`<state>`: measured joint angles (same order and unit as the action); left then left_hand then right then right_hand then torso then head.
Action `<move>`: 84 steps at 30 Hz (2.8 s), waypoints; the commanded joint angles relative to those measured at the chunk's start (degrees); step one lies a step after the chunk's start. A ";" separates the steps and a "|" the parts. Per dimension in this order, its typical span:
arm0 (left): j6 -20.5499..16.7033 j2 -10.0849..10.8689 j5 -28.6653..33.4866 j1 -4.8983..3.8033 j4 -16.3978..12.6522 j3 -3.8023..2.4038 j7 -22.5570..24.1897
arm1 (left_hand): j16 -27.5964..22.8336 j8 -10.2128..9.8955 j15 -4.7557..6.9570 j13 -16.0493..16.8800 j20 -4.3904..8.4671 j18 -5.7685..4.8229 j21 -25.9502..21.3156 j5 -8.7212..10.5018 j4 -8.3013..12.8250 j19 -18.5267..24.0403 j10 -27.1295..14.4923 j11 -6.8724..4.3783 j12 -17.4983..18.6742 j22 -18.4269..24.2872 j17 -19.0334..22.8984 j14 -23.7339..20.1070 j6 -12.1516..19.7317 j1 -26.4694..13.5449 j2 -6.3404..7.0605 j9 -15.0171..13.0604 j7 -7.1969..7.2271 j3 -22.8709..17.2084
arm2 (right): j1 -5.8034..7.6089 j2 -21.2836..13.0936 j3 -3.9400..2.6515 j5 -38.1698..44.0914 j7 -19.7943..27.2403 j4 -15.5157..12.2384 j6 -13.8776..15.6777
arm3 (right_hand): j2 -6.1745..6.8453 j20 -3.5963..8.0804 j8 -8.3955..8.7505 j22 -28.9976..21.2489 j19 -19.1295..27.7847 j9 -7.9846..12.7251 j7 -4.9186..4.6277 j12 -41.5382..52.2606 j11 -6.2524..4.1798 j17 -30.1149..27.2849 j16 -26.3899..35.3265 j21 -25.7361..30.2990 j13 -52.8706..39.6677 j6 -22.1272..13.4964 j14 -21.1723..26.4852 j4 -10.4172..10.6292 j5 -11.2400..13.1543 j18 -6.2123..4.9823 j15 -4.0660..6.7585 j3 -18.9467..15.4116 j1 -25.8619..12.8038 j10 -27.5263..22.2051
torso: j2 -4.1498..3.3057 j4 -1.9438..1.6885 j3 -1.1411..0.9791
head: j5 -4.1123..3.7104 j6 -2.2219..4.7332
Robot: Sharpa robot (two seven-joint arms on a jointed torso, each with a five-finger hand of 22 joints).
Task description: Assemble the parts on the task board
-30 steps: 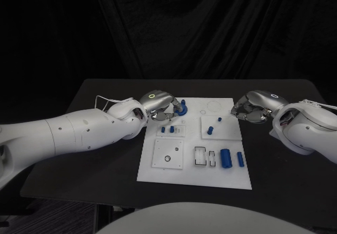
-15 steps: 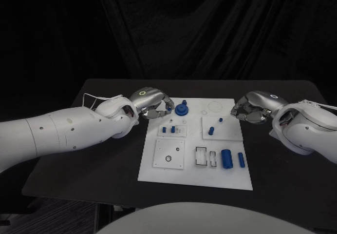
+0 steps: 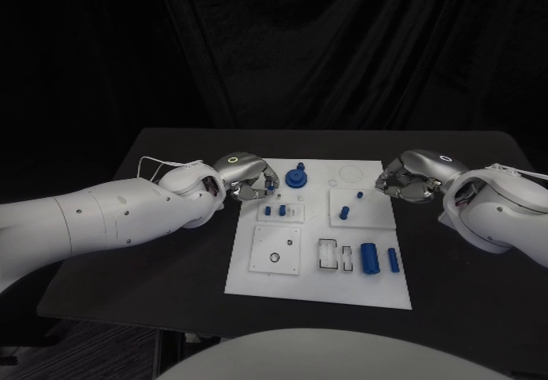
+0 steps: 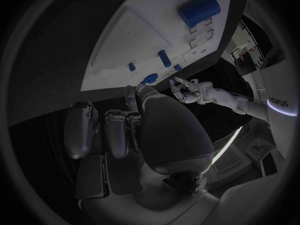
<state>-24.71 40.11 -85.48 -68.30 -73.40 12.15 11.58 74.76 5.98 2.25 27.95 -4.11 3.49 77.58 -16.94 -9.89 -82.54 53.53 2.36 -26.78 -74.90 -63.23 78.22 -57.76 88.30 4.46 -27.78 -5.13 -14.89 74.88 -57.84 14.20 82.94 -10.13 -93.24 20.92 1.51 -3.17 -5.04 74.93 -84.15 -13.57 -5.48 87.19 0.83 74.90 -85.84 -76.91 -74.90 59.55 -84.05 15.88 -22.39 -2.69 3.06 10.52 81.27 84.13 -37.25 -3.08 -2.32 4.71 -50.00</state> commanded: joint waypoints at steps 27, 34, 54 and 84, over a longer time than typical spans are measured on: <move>-0.69 -2.41 0.03 1.23 2.07 -0.04 0.37 | -0.40 -0.58 -0.19 -0.06 -0.16 -0.51 -0.08 0.03 0.43 -0.27 0.71 0.06 0.27 -11.15 0.23 -0.03 0.39 0.01 -0.17 0.23 -0.32 -0.50 | -0.20 -0.02 -0.03 -0.06 -0.27 -0.07 -0.49 | 0.25 0.03 0.06 11.04 -0.69 0.02 0.06 -0.34 -0.08 9.26 0.23 0.15 -11.55 0.19 -4.62 0.01 -0.21 -0.34 0.06 0.40 0.12 3.08 | 0.03 0.30 -0.09 | -0.20 0.00; -1.27 -2.46 0.03 1.26 1.88 -0.04 0.19 | -0.36 -0.62 -0.27 0.02 -0.20 -0.55 0.07 0.06 0.40 -0.35 0.97 0.10 0.14 -11.19 0.17 0.02 0.34 -0.18 -0.16 0.27 -0.43 -0.48 | -0.20 -0.12 -0.03 -0.06 -0.28 -0.07 -0.55 | 0.25 0.03 0.06 11.04 -0.69 0.02 0.06 -0.34 -0.08 9.26 0.23 0.15 -11.55 0.19 -4.62 0.01 -0.21 -0.34 0.06 0.40 0.12 3.08 | 0.04 0.21 -0.10 | -0.43 0.00; 0.56 -4.17 0.03 1.49 3.95 -0.05 -1.33 | -0.80 -0.93 -0.48 0.12 -0.34 -0.46 -0.37 0.43 0.48 -0.08 1.02 0.19 0.11 -11.06 0.84 -0.27 0.57 -0.38 -0.05 0.43 -0.48 -0.50 | -0.23 -0.01 -0.04 -0.06 -0.61 0.12 -1.29 | 0.26 0.04 0.01 11.02 -0.67 0.01 0.08 -0.34 -0.10 9.22 0.26 0.22 -11.54 0.28 -4.61 0.04 -0.21 -0.35 0.07 0.44 0.08 3.07 | 0.05 0.25 -0.12 | -0.31 0.00; 3.46 -4.54 0.03 2.09 3.83 -0.05 -1.53 | -1.25 -1.11 -0.61 0.19 -0.47 -0.39 -0.71 1.06 0.45 0.14 0.86 0.32 0.20 -10.96 1.48 -0.64 0.62 -0.70 0.00 0.55 -0.45 -0.46 | -0.28 0.09 -0.04 -0.06 -0.85 0.18 -1.67 | 0.29 0.05 0.01 11.00 -0.65 0.00 0.08 -0.33 -0.10 9.17 0.31 0.28 -11.55 0.30 -4.60 0.07 -0.20 -0.37 0.07 0.43 0.04 3.08 | 0.05 0.15 -0.12 | -0.39 0.00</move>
<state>-22.76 35.69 -85.45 -66.52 -69.32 12.00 9.88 73.83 5.08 1.84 28.16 -4.23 3.51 77.11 -16.11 -9.48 -82.41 54.46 2.48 -26.78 -74.92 -61.83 77.81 -57.31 88.32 4.47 -27.19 -5.54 -15.29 74.77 -57.72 14.19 82.76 -10.27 -93.01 19.65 1.50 -3.17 -5.04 74.94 -84.15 -13.57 -5.48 87.19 0.83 74.90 -85.84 -76.91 -74.90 59.55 -84.05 16.04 -22.38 -2.69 3.06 10.68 81.27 84.13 -37.19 -2.89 -2.42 4.34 -50.00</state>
